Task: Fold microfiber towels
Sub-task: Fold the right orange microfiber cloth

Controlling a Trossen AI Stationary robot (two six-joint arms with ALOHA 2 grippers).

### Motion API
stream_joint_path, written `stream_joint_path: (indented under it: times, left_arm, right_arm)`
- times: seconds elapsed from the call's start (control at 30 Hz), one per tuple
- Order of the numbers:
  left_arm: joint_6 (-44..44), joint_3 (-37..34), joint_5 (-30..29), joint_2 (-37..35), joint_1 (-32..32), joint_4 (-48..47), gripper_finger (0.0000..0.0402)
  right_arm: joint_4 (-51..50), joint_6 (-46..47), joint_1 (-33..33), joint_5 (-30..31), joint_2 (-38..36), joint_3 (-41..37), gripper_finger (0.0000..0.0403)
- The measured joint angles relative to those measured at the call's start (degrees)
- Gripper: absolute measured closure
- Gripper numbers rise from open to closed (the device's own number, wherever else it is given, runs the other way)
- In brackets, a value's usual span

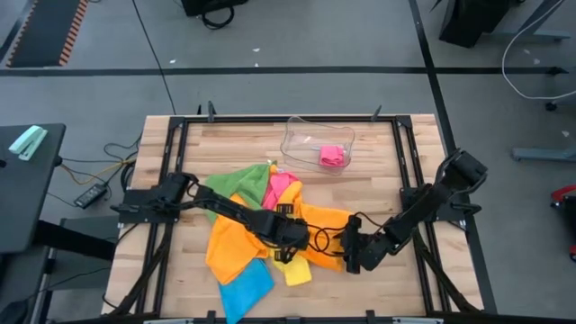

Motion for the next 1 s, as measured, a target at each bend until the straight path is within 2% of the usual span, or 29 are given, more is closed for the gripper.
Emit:
stream_joint_path:
  times: [0.3, 0.6, 0.77, 0.9, 1.0]
  left_arm:
    - [-0.6, 0.0, 0.5, -1.6, -1.1, 2.9, 0.0279]
    - [-1.2, 0.0, 1.4, -4.6, -1.1, -2.0, 0.0204]
    - [-1.5, -1.7, 1.4, -4.6, -1.2, 0.3, 0.0189]
    - [-1.9, -4.7, 1.4, -4.6, -1.1, 4.5, 0.0196]
    - [-2.2, -7.3, 1.4, -4.6, -1.1, 7.4, 0.0206]
  right_arm:
    - [-0.8, -0.1, 0.0, -1.8, 0.8, 0.2, 0.0155]
    - [-7.6, -0.3, 0.5, -6.6, -2.2, 0.2, 0.0155]
    - [-17.5, 0.6, 2.6, -12.4, -7.4, 0.2, 0.0155]
    - [-29.2, 1.7, 4.3, -16.3, -13.8, -0.2, 0.0155]
    - [-36.5, 1.9, 5.2, -16.8, -18.7, -0.2, 0.0155]
